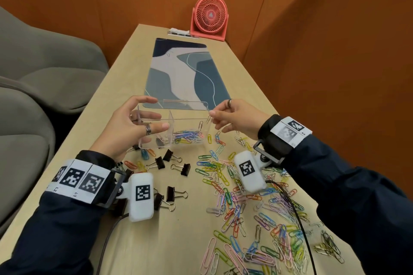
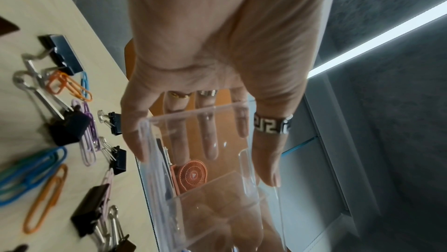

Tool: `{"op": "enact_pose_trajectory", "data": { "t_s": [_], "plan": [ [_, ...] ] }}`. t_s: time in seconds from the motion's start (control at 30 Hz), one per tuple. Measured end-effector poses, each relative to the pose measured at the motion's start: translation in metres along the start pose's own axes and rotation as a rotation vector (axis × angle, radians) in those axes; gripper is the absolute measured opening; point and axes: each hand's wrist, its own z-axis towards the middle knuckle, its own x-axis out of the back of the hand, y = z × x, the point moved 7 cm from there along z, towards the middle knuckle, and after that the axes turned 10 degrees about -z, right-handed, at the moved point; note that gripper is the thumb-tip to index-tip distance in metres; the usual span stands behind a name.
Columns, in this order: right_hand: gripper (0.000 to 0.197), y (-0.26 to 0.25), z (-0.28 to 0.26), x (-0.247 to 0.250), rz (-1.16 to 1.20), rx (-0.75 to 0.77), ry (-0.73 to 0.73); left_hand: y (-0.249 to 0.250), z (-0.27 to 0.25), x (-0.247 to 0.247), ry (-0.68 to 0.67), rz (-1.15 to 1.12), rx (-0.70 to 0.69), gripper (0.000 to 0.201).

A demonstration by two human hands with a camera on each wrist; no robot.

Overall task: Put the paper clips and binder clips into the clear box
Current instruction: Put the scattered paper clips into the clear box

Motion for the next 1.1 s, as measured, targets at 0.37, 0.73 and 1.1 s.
{"op": "enact_pose_trajectory", "data": {
  "t_s": [0.37, 0.73, 1.1],
  "plan": [
    [0.020, -0.043, 0.006, 0.000, -0.357, 0.240, 0.196, 0.003, -0.002, -0.002, -0.003, -0.012, 0.008, 0.060],
    [0.029, -0.020, -0.014, 0.001, -0.509, 0.189, 0.174, 0.005, -0.003, 0.003, 0.060, -0.025, 0.016, 0.057],
    [0.057, 0.040, -0.053, -0.078, -1.101, 0.115, -0.758, 0.006, -0.003, 0.008, 0.125, -0.045, 0.015, 0.053]
  ]
}}
